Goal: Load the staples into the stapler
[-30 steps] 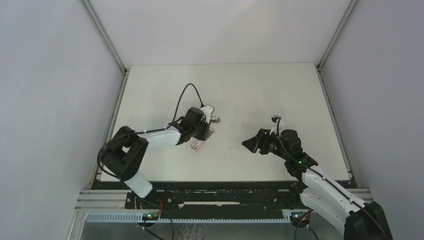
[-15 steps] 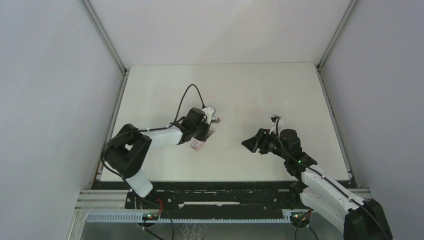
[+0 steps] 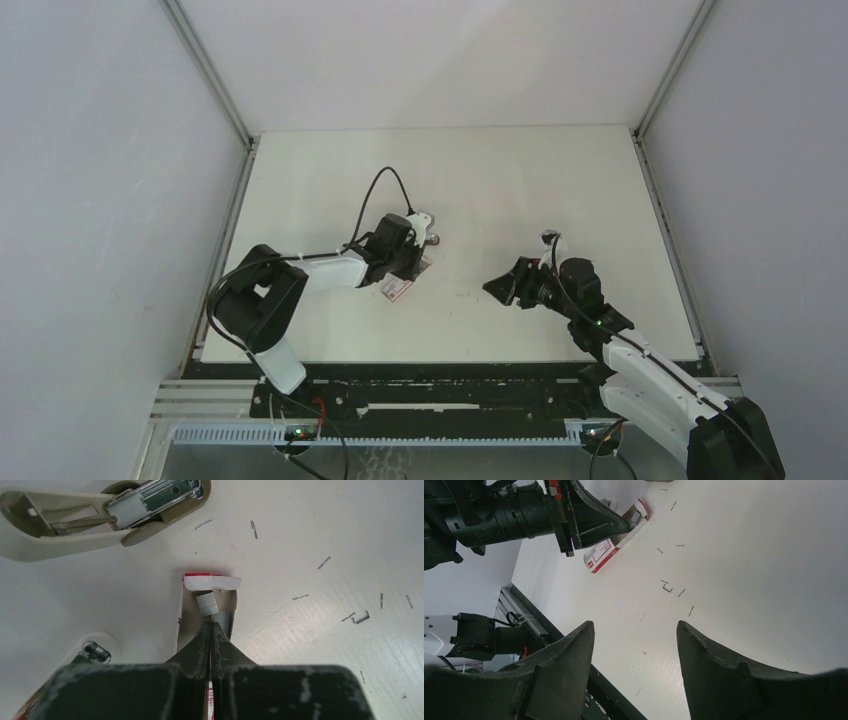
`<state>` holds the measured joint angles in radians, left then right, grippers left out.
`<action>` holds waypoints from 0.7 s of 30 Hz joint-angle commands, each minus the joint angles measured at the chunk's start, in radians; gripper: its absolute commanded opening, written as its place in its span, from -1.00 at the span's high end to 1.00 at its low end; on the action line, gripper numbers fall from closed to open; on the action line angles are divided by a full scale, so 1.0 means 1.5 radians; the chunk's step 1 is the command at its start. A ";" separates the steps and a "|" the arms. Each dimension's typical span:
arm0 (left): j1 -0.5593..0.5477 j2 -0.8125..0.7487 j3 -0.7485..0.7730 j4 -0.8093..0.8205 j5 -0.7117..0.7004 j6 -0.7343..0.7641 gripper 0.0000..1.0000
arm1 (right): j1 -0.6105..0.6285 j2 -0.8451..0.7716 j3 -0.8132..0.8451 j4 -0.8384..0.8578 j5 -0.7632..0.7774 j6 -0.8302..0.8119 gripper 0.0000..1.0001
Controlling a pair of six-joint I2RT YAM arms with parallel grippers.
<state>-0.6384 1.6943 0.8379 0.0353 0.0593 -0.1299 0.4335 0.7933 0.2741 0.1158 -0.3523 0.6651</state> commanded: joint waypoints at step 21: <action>0.062 -0.086 -0.072 0.160 0.122 -0.174 1.00 | 0.000 -0.008 0.019 0.033 -0.014 0.000 -0.21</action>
<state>-0.5991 1.6604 0.7807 0.1360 0.1230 -0.2581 0.4335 0.7929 0.2741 0.1165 -0.3687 0.6651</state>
